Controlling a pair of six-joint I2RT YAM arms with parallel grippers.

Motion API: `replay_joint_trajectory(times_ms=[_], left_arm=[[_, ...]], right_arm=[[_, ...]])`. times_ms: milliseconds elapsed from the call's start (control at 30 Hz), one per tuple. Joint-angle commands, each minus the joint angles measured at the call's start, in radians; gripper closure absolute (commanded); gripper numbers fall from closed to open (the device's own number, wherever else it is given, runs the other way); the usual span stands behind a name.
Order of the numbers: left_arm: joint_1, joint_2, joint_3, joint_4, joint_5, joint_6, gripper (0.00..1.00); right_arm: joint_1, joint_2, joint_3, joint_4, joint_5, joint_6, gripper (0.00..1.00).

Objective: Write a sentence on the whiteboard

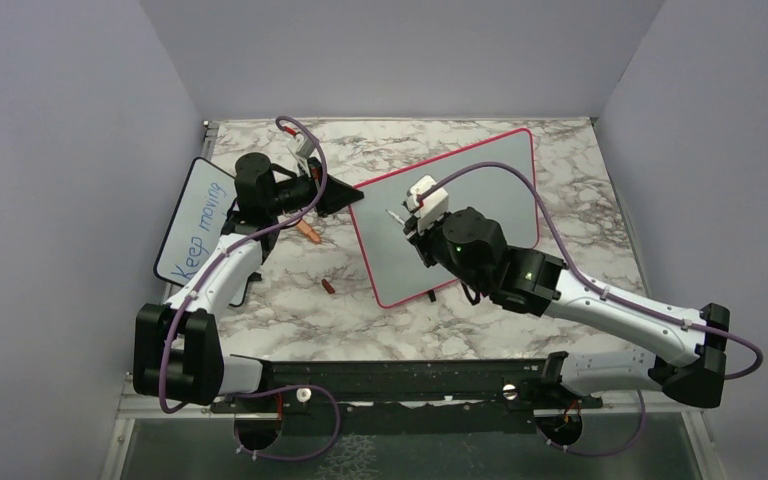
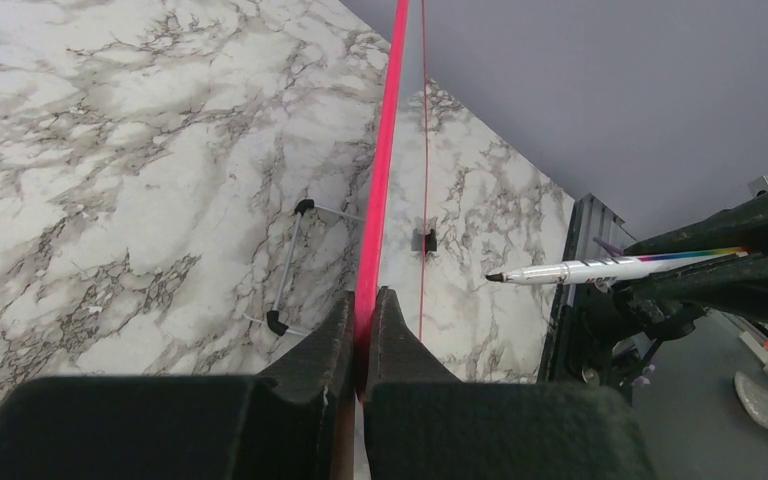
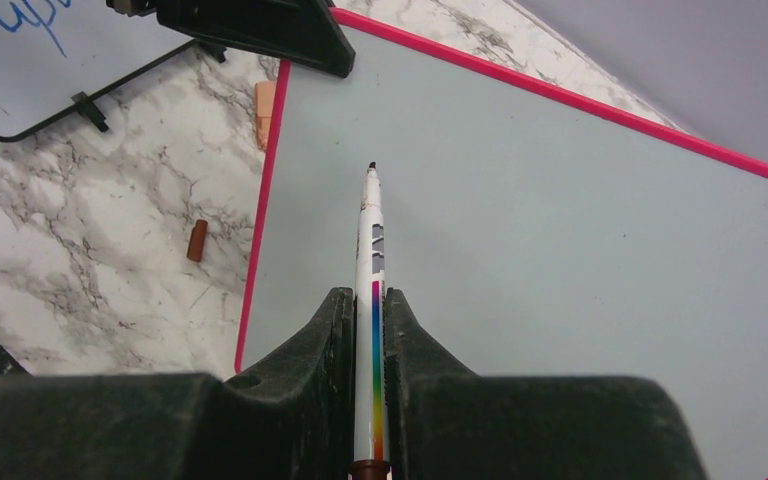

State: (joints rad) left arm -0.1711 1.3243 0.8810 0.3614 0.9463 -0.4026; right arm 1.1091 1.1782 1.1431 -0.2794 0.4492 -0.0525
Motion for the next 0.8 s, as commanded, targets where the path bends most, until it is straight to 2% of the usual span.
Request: replay_joint_trajectory(times_ms=[0, 767], left_arm=[[0.003, 0.014, -0.016, -0.018, -0.029, 0.072, 1.00], [0.002, 0.010, -0.014, -0.036, -0.076, 0.059, 1.00]], right_arm=[[0.023, 0.024, 0.006, 0.059, 0.056, -0.020, 1.00], [0.112, 0.207, 0.142, 0.094, 0.197, -0.131, 1.00]])
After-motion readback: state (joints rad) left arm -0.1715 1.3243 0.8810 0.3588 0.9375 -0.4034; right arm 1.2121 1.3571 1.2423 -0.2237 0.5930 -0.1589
